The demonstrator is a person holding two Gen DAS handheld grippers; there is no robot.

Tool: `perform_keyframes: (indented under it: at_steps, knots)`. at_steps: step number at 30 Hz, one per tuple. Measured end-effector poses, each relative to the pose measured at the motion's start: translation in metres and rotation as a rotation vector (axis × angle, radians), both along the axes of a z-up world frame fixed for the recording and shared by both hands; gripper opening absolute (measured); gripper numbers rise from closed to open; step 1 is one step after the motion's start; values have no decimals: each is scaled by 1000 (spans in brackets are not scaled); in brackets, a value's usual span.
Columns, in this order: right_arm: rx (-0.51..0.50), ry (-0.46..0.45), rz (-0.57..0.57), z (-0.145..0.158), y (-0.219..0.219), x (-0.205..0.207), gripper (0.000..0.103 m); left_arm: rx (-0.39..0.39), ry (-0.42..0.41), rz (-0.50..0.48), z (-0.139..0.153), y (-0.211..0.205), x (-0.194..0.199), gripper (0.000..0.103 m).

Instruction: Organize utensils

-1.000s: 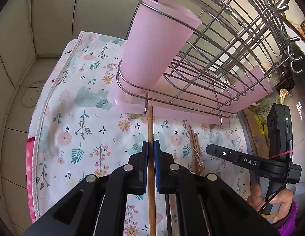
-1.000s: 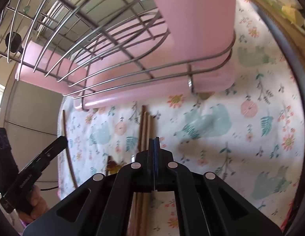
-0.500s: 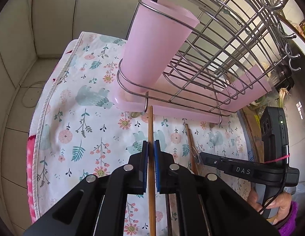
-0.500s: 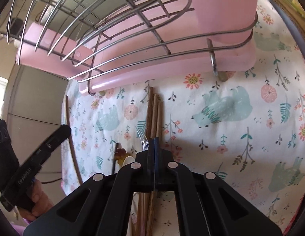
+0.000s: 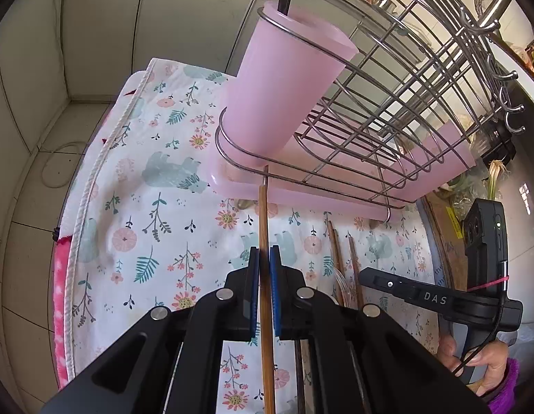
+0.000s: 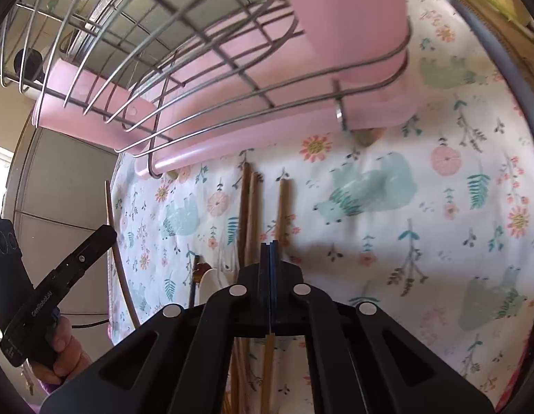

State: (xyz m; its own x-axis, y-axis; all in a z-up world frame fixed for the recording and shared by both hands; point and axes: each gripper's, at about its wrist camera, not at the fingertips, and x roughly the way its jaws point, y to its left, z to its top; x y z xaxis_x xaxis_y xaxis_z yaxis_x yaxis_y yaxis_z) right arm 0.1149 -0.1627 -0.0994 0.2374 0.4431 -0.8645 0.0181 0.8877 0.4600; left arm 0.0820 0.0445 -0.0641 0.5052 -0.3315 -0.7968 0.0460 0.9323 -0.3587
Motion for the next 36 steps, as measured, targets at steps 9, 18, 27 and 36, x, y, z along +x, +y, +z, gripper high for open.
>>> perform_keyframes:
  at_steps: [9,18,27,36]
  knots:
    - [40,16,-43,-2,-23,5,1,17,5,-5,-2,-2,1,6]
    - [-47,37,24,-4,9,25,1,15,1,-4,-1,0,0,6]
    - [-74,63,27,-19,21,31,1,10,2,2,-2,1,0,6]
    - [-43,46,31,-7,4,29,25,8,3,6,-2,1,0,6]
